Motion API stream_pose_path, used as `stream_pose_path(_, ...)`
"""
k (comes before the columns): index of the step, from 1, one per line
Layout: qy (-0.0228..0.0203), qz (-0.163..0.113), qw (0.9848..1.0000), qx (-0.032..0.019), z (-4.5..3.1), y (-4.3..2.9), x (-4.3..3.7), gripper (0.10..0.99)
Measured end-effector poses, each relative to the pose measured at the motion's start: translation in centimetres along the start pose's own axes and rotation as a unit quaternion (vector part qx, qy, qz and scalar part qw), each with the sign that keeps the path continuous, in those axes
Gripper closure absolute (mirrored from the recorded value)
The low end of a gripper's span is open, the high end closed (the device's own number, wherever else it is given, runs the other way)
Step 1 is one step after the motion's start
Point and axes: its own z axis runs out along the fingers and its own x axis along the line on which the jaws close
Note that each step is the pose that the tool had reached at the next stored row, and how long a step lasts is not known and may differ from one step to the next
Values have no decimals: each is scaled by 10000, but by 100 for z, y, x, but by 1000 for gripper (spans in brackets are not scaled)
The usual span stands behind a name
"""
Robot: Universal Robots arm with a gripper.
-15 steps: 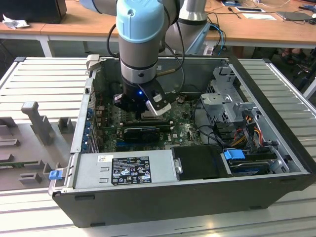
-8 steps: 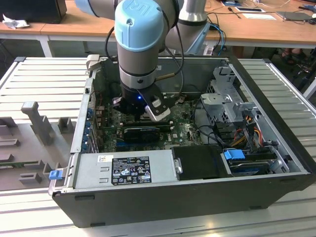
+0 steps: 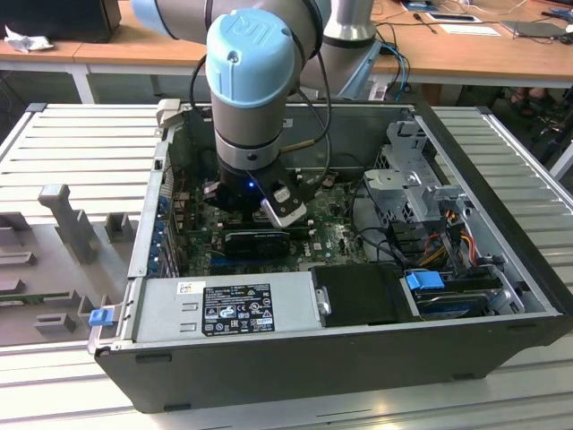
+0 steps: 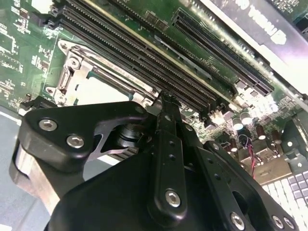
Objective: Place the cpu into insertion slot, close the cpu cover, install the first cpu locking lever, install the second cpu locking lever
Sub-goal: 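Install the second cpu locking lever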
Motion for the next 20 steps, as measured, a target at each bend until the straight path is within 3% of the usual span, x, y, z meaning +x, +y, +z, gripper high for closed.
stream_pose_path(2, -5, -1, 10000, -74, 14, -4, 9, 980)
stream_pose_path(5, -9, -1, 9999, -129, 53, -18, 23, 980)
stream_pose_path(8, -19, -1, 9996, -267, 89, -29, 25, 980)
stream_pose_path(11, -25, -1, 9994, -357, 111, -34, 29, 980)
stream_pose_path(12, -25, -1, 9994, -358, 109, -33, 29, 980)
stream_pose_path(16, -25, -1, 9994, -358, -72, 20, 27, 980)
stream_pose_path(20, -24, 0, 9994, -357, -175, 50, 25, 980)
